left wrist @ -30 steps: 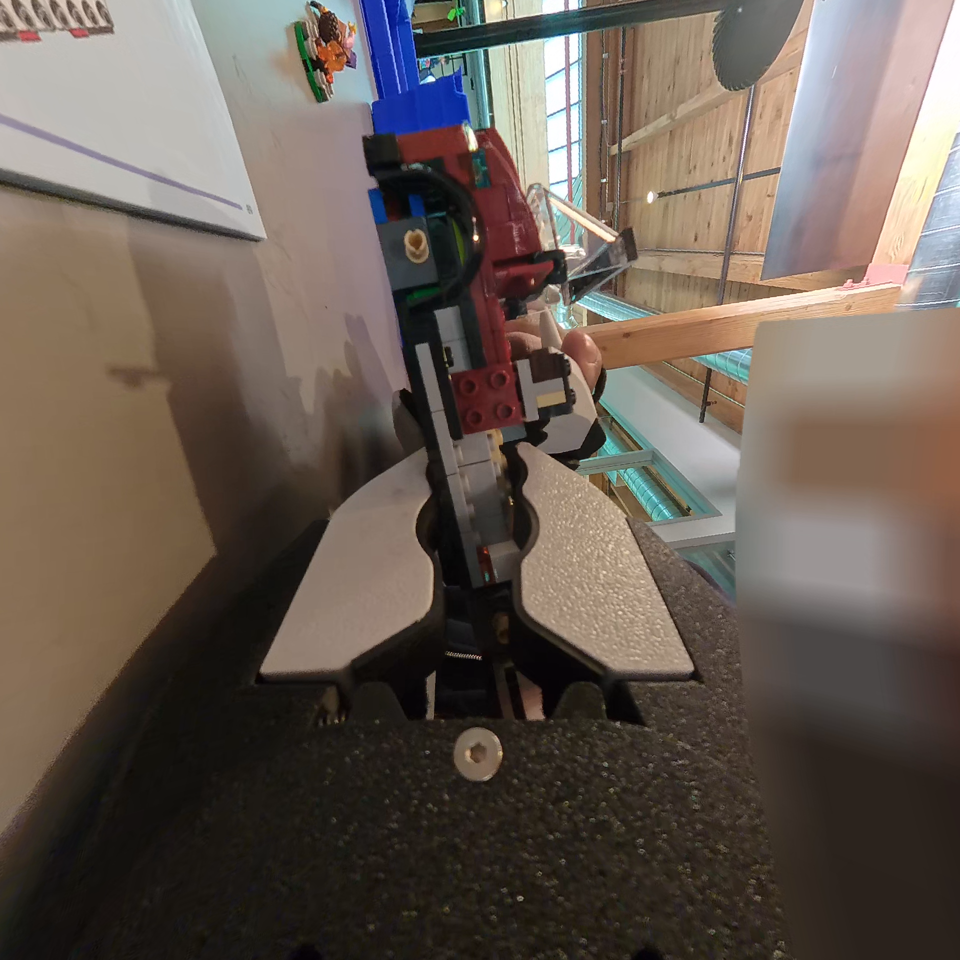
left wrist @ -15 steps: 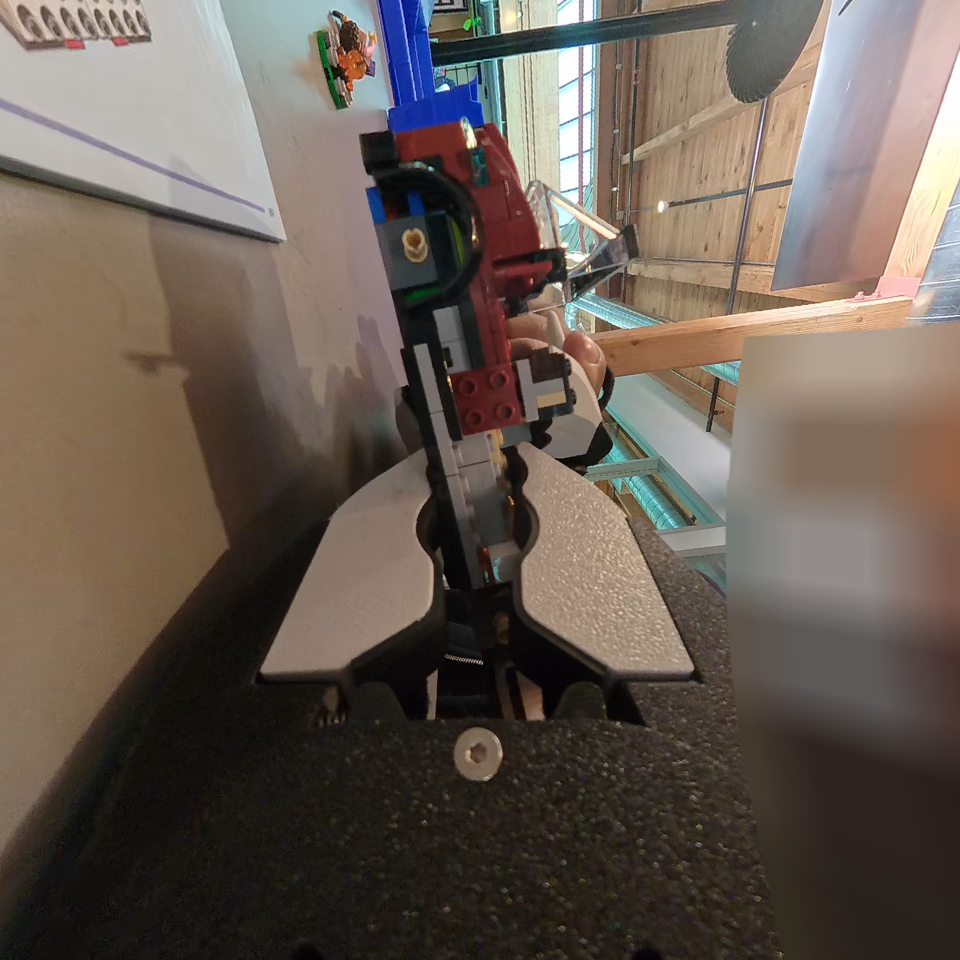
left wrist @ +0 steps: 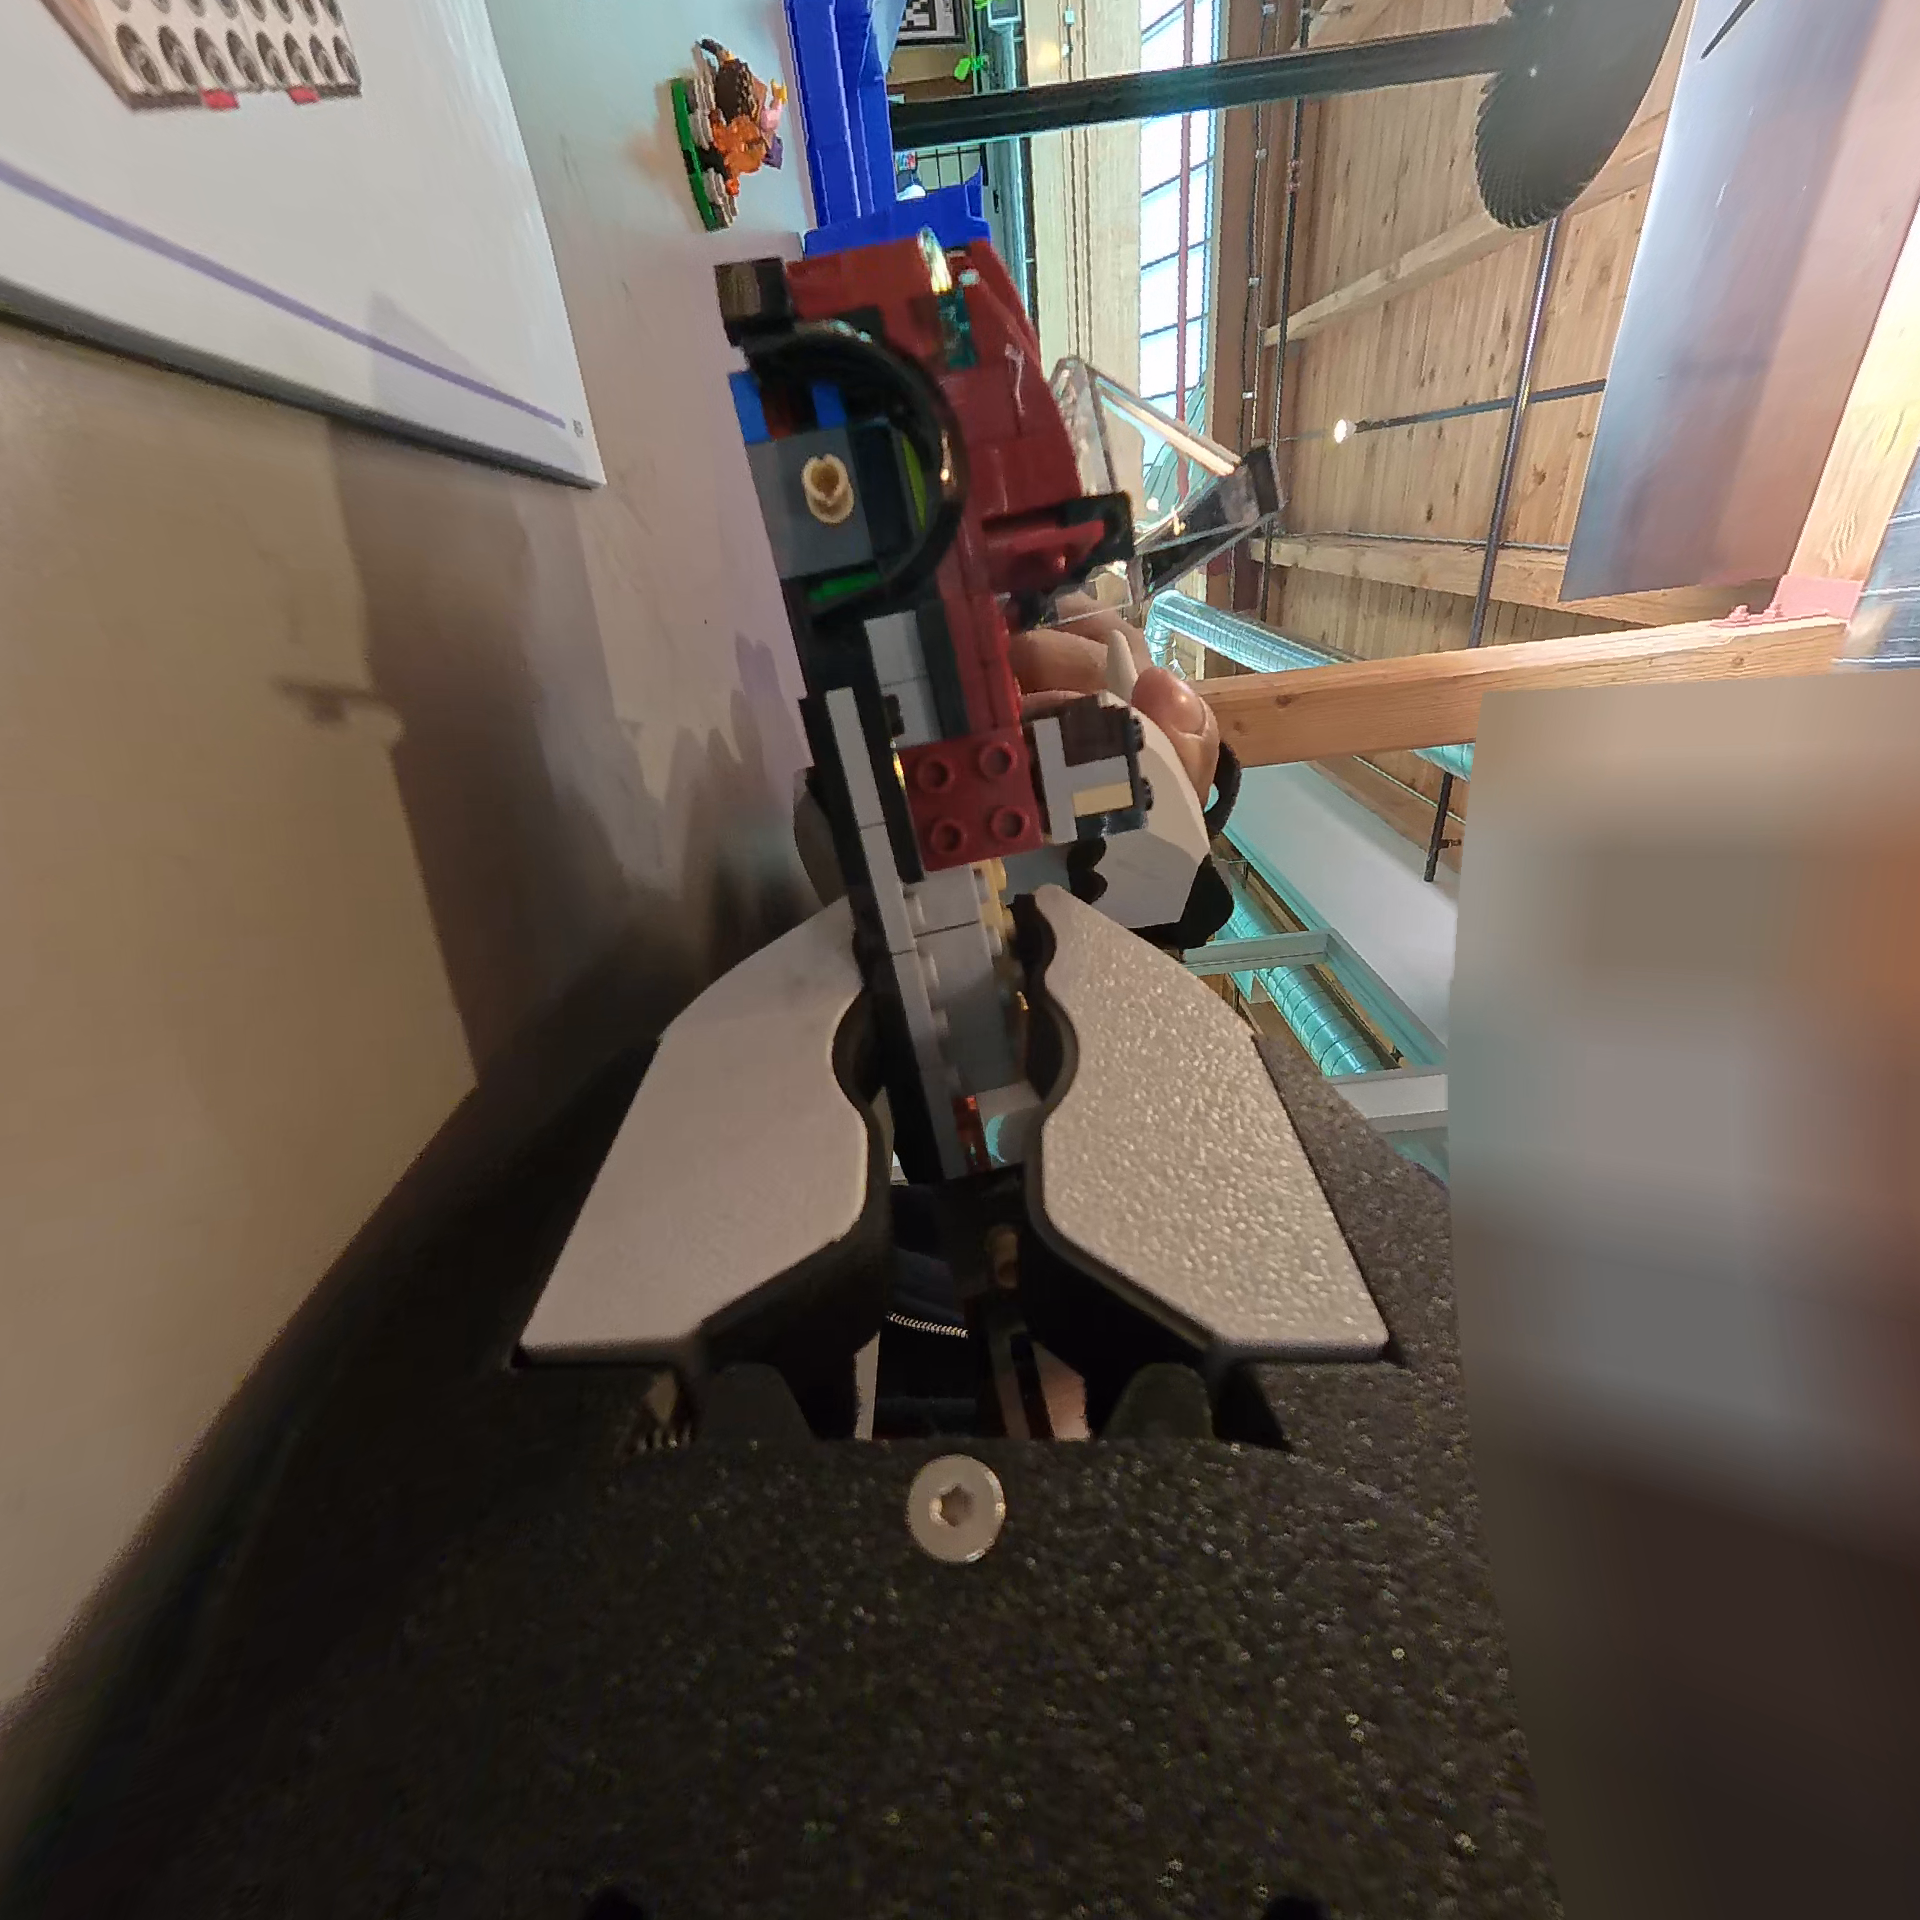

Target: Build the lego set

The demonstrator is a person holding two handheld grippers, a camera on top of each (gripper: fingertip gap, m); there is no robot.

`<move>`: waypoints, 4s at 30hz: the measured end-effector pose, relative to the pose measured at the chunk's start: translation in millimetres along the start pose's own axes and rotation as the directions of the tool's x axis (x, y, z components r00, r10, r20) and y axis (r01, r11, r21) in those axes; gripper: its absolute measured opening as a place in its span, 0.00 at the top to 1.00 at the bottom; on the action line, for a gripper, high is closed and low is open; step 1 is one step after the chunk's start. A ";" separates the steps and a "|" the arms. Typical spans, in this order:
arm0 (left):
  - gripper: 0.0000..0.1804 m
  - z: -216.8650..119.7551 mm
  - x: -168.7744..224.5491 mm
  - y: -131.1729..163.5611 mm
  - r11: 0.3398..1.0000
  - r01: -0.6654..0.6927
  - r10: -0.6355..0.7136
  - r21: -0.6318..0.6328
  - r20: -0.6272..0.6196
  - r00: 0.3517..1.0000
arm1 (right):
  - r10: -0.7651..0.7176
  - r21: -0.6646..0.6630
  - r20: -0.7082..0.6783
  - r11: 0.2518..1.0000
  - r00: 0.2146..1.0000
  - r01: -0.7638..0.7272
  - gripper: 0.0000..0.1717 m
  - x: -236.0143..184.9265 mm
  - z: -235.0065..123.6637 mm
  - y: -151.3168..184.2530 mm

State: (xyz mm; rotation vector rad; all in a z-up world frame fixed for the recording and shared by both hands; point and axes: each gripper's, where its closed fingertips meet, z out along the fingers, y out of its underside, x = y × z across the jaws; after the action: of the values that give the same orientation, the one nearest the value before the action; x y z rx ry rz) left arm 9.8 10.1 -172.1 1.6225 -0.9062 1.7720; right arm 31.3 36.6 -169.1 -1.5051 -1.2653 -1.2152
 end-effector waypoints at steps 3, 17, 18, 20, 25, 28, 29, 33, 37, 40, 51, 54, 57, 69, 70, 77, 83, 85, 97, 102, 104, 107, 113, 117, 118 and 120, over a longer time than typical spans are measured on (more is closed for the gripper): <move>0.87 -0.2 0.7 -0.6 1.000 -0.003 0.003 0.004 -0.004 1.000 | 0.022 -0.005 -0.006 1.000 1.000 -0.022 0.72 1.2 -0.1 0.0; 0.87 -1.4 13.6 -7.0 0.999 -0.008 0.012 0.036 -0.103 0.995 | 0.108 -0.052 -0.074 0.992 0.991 -0.112 0.66 16.0 -6.0 7.9; 0.87 -2.2 14.4 -8.1 0.999 -0.003 0.008 0.041 -0.111 0.994 | 0.122 -0.046 -0.083 0.991 0.989 -0.126 0.66 18.9 -8.0 8.3; 0.87 -3.7 16.5 -10.7 0.999 0.004 0.003 0.051 -0.131 0.991 | 0.166 -0.033 -0.095 0.985 0.982 -0.169 0.66 24.4 -12.7 9.5; 0.87 -6.9 19.6 -15.9 0.998 0.024 -0.013 0.066 -0.165 0.986 | 0.358 -0.001 -0.107 0.933 0.928 -0.360 0.68 37.6 -23.9 16.3; 0.87 -9.0 23.7 -18.7 0.997 0.027 -0.013 0.068 -0.193 0.981 | 0.531 -0.001 -0.060 0.847 0.845 -0.532 0.70 34.1 -28.8 21.2; 0.87 -9.8 25.0 -19.6 0.997 0.027 -0.013 0.068 -0.199 0.980 | 0.573 -0.001 -0.042 0.819 0.818 -0.574 0.70 30.3 -31.2 21.9; 0.87 -12.5 32.0 -22.2 0.997 0.026 -0.009 0.073 -0.223 0.975 | 0.563 0.008 -0.067 0.826 0.823 -0.564 0.70 19.1 -44.7 21.9; 0.87 -8.9 37.9 -20.3 0.997 0.036 -0.018 0.063 -0.263 0.965 | 0.442 0.012 -0.169 0.895 0.881 -0.446 0.69 19.5 -53.6 19.6; 0.87 -5.3 37.4 -17.3 0.997 0.061 -0.043 0.056 -0.286 0.957 | 0.397 0.030 -0.208 0.916 0.894 -0.399 0.66 23.8 -57.6 17.5; 0.87 9.5 33.7 0.2 0.998 0.001 0.011 0.060 -0.207 0.978 | 0.426 0.045 -0.171 0.904 0.888 -0.425 0.66 19.5 -64.4 16.6; 0.87 10.7 31.8 3.1 0.995 -0.004 0.022 0.100 -0.179 0.984 | 0.577 0.057 -0.122 0.817 0.808 -0.574 0.68 22.4 -67.9 18.2; 0.87 10.2 31.0 4.2 0.985 0.000 0.028 0.171 -0.161 0.987 | 0.795 0.015 -0.013 0.607 0.607 -0.794 0.70 15.1 -70.3 22.9; 0.88 26.5 33.5 23.3 0.945 -0.152 0.180 0.291 -0.073 0.981 | 0.718 -0.274 0.318 -0.555 -0.619 -0.785 0.68 22.1 -78.1 7.5; 0.88 27.4 33.0 25.1 0.942 -0.169 0.195 0.289 -0.062 0.979 | 0.674 -0.315 0.317 -0.589 -0.667 -0.744 0.67 19.3 -75.7 3.6; 0.87 30.9 33.0 39.0 0.927 -0.262 0.274 0.269 -0.008 0.962 | 0.495 -0.424 0.305 -0.695 -0.814 -0.581 0.63 14.3 -70.0 -10.3; 0.88 29.4 35.1 42.0 0.921 -0.282 0.295 0.267 -0.010 0.955 | 0.438 -0.435 0.319 -0.721 -0.841 -0.540 0.63 22.2 -70.6 -17.8; 0.88 29.2 35.4 42.5 0.921 -0.284 0.298 0.265 -0.012 0.954 | 0.431 -0.436 0.322 -0.723 -0.843 -0.536 0.63 23.9 -69.9 -20.1; 0.88 30.3 39.1 48.8 0.891 -0.390 0.394 0.231 0.034 0.919 | 0.377 -0.422 0.349 -0.754 -0.858 -0.503 0.70 25.3 -67.5 -24.3; 0.88 30.8 39.4 49.1 0.881 -0.419 0.419 0.220 0.051 0.907 | 0.384 -0.398 0.378 -0.754 -0.842 -0.522 0.70 26.2 -68.1 -24.3; 0.88 30.8 39.5 49.1 0.879 -0.423 0.422 0.220 0.052 0.905 | 0.391 -0.390 0.385 -0.752 -0.836 -0.532 0.70 26.5 -68.2 -24.4; 0.88 30.9 40.4 48.9 0.872 -0.438 0.436 0.219 0.058 0.898 | 0.403 -0.372 0.398 -0.750 -0.824 -0.546 0.71 27.9 -68.4 -24.4; 0.88 31.2 43.2 48.3 0.855 -0.469 0.467 0.221 0.063 0.882 | 0.434 -0.350 0.415 -0.735 -0.800 -0.581 0.71 32.6 -69.5 -24.9; 0.88 31.3 44.8 48.9 0.849 -0.482 0.482 0.216 0.056 0.874 | 0.448 -0.337 0.421 -0.731 -0.789 -0.594 0.71 34.3 -70.4 -25.5; 0.88 31.2 45.1 49.3 0.848 -0.485 0.486 0.216 0.052 0.873 | 0.449 -0.334 0.422 -0.731 -0.788 -0.596 0.71 34.6 -70.9 -25.8; 0.88 31.1 46.3 50.5 0.842 -0.497 0.500 0.209 0.044 0.865 | 0.465 -0.321 0.430 -0.723 -0.774 -0.612 0.71 36.2 -72.3 -26.9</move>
State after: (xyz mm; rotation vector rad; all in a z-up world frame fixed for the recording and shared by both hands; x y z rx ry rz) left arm -15.7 -47.0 -130.2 1.5966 -1.2575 2.2987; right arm -6.1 -20.7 -118.5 -1.6102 0.5405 1.0542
